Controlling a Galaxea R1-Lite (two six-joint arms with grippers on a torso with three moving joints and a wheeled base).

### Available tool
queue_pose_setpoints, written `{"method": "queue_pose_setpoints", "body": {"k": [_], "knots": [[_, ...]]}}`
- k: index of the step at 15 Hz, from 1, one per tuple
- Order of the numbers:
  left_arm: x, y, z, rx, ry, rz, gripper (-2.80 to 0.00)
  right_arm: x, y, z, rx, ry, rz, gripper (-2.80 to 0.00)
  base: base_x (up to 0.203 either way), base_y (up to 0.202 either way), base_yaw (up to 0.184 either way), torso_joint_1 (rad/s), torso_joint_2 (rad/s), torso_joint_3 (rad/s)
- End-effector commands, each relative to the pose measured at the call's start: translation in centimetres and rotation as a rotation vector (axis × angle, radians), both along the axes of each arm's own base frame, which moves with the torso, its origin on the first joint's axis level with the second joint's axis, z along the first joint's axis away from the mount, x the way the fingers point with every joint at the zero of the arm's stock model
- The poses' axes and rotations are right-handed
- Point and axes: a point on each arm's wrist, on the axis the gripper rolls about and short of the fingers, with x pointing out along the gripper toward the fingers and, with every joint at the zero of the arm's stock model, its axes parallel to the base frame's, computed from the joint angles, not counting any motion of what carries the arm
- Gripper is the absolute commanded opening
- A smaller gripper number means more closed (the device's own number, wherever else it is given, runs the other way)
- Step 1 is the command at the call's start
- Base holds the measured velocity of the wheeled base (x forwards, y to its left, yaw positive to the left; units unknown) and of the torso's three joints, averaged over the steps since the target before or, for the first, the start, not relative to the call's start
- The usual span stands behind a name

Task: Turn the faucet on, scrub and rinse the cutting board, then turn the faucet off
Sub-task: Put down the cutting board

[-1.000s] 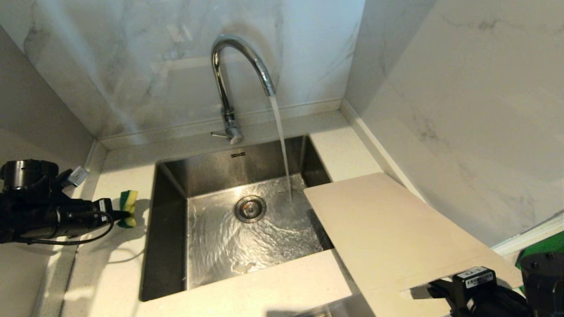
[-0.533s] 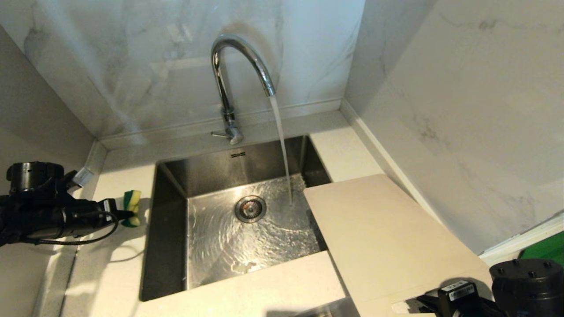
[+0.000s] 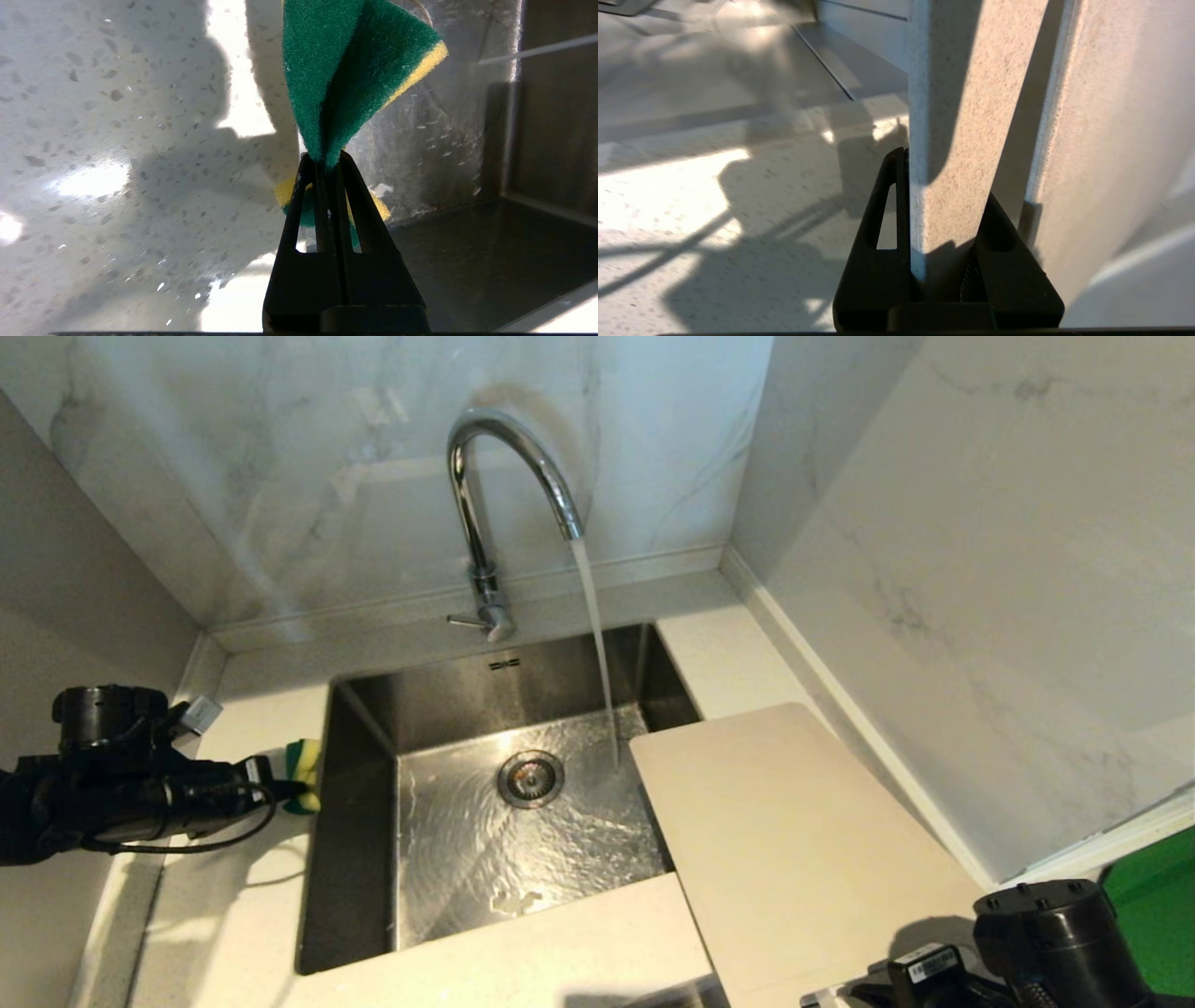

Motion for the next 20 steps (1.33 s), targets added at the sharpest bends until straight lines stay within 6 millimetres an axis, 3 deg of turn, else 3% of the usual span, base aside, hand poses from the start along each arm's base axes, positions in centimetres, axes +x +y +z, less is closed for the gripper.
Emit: {"method": "queue_pose_setpoints", "body": {"k": [1, 7, 20], "knots": [[0.6, 0.0, -0.3, -0.019, -0.008, -0.001, -2.80, 0.5, 0.2, -0.9, -0.006, 0.056, 0.023, -2.80, 0.000, 0.000, 0.000, 0.000, 0.00, 0.000], [1.8, 0.2, -0.7, -0.031, -0.026, 0.009, -2.80, 2.9, 1.3, -2.1, 0.001, 0.130, 0.054, -2.80, 0.000, 0.000, 0.000, 0.000, 0.00, 0.000], [2.1, 0.2, -1.6, -0.033, 0.001, 0.009, -2.80, 4.5, 1.9, -4.7, -0.001, 0.264, 0.024, -2.80, 0.000, 0.000, 0.000, 0.000, 0.00, 0.000]]}}
